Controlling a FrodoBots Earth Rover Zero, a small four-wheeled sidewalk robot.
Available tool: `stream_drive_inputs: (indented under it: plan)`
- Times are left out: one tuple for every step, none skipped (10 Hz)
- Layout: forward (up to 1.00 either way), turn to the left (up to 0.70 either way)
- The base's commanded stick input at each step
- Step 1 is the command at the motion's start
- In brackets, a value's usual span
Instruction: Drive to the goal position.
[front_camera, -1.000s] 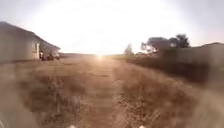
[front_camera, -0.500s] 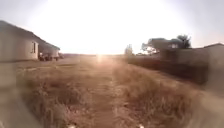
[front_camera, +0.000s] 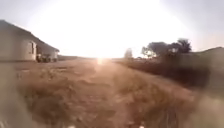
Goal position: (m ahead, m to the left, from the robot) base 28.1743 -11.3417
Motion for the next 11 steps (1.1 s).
stream_drive_inputs:
  plan:
    - [0.7,0.0]
    - [0.7,0.0]
    - [0.7,0.0]
    - [0.7,0.0]
    - [0.7,0.0]
    - [0.7,0.0]
    - [0.7,0.0]
    - [0.7,0.0]
    - [0.7,0.0]
    - [0.7,0.0]
    - [0.7,0.0]
